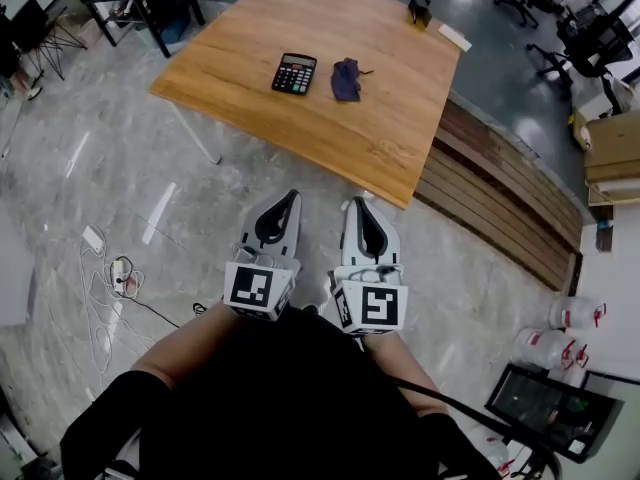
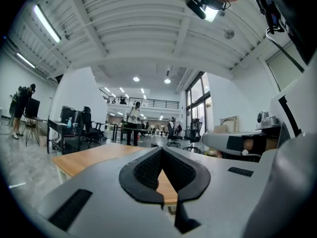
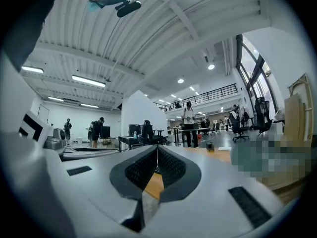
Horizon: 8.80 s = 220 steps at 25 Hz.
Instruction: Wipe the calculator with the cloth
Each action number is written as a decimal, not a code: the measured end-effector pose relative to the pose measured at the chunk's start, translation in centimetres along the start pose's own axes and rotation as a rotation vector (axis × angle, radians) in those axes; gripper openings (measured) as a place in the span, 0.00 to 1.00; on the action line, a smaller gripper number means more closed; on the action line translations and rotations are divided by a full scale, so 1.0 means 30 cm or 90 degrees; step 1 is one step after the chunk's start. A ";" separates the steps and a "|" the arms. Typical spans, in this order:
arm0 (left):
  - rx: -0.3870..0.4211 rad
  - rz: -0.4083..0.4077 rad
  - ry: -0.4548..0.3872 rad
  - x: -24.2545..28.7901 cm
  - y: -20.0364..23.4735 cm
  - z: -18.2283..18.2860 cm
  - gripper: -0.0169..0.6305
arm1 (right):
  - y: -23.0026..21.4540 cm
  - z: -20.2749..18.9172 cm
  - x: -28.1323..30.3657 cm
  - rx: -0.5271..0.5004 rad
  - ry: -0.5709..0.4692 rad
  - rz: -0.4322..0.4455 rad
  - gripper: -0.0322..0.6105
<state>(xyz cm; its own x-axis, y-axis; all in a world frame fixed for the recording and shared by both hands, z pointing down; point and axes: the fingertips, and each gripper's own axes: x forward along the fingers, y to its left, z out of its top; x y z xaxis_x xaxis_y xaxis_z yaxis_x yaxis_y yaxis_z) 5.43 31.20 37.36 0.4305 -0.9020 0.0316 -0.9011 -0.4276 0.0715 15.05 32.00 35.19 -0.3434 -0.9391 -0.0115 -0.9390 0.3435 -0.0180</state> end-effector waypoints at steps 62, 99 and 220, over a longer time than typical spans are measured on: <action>-0.149 -0.126 0.290 1.429 1.138 -0.803 0.43 | -0.278 -1.126 1.753 0.006 0.429 0.019 0.07; -0.509 -0.162 0.253 1.422 1.017 -0.810 0.13 | -0.694 -1.058 1.636 0.010 0.400 -0.194 0.28; -0.804 -0.344 0.144 1.068 0.895 -0.124 0.13 | 0.137 -0.160 1.474 -0.184 0.189 0.222 0.14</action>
<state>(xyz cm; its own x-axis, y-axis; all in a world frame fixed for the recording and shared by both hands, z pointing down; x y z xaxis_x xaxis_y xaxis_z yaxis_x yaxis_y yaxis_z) -4.78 -8.96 44.01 0.8147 -0.5630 -0.1388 -0.0188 -0.2649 0.9641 -4.09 -8.15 39.40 -0.5868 -0.7451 0.3169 -0.7214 0.6589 0.2132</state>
